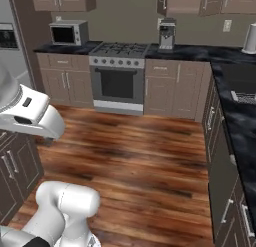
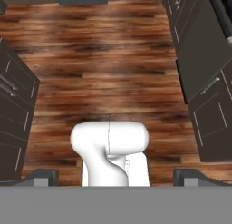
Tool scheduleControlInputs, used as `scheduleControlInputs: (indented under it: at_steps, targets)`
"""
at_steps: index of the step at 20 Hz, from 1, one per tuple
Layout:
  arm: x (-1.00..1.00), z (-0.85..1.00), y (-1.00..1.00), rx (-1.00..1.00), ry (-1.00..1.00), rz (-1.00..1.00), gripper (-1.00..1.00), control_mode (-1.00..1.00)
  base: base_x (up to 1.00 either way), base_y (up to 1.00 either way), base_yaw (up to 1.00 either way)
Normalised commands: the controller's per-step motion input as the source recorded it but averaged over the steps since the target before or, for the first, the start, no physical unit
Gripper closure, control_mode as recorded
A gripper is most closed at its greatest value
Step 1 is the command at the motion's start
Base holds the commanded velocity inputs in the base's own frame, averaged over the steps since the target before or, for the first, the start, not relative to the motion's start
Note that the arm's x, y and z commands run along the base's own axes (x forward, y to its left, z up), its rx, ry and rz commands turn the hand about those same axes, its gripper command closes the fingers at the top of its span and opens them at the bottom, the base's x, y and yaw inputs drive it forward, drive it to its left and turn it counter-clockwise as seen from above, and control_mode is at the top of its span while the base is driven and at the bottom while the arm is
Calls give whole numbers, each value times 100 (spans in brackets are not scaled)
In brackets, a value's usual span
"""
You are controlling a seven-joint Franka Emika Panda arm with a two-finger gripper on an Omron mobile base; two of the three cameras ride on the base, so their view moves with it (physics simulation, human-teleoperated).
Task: Close all open cabinet doors.
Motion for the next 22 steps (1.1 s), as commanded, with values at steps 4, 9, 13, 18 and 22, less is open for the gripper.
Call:
scheduleControlInputs:
  at_steps: [4,9,13,18,22]
  targets:
    - [0,0,0,0,0,0,-100,100,91,0,-2]
    - [0,0,0,0,0,0,-100,100,99,0,0]
    - [0,0,0,0,0,0,-100,100,100,0,0]
    - [0,0,0,0,0,0,-100,100,100,0,0]
    - [0,0,0,0,0,0,-100,100,100,0,0]
